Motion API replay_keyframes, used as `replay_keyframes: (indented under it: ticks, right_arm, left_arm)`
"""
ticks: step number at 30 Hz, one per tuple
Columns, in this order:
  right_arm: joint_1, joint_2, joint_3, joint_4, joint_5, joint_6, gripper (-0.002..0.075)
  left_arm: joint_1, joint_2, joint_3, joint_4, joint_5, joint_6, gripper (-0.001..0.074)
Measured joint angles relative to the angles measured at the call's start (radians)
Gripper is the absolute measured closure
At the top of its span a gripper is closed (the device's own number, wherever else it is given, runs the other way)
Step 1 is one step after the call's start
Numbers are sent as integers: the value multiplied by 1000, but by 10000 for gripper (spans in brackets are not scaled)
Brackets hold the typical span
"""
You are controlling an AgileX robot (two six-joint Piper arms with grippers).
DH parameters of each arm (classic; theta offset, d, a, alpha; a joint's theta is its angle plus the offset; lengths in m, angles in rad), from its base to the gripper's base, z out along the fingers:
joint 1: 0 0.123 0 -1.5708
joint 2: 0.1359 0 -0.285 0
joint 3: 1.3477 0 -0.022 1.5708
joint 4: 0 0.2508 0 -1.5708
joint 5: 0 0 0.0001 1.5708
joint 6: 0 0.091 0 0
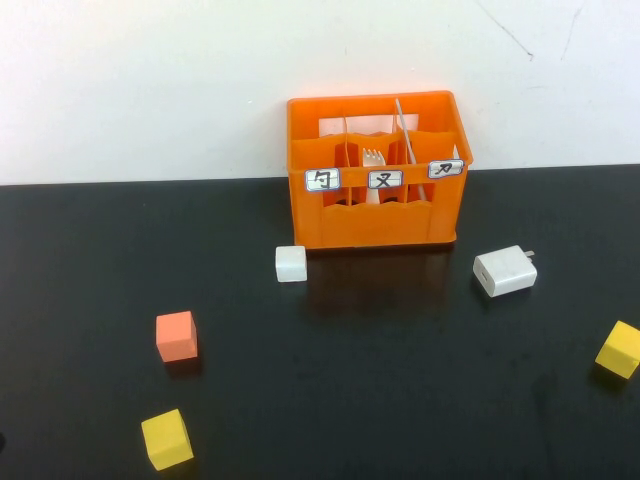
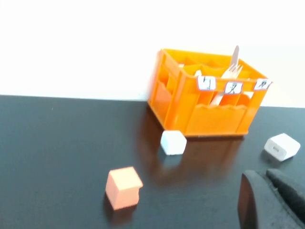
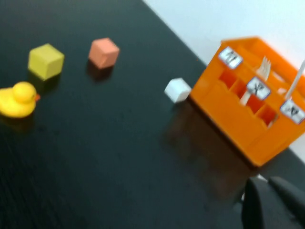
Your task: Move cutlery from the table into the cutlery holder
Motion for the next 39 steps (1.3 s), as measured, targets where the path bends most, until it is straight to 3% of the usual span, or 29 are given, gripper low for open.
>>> replay_keyframes:
  ticks: [10, 17, 26, 39]
  right_arm:
    - [0, -238, 28, -370, 211, 404, 721]
    - [0, -272, 51, -651, 233, 730, 721]
    - [0, -272, 108, -657, 280, 795, 727]
    - [0, -272, 112, -592, 281, 811, 728]
  left_arm:
    - [0, 0, 3, 0, -40, 0, 736]
    - [0, 0, 34, 3, -109, 0, 736]
    - [0, 0, 41, 5, -111, 0, 736]
    - [0, 0, 41, -23, 158, 0, 736]
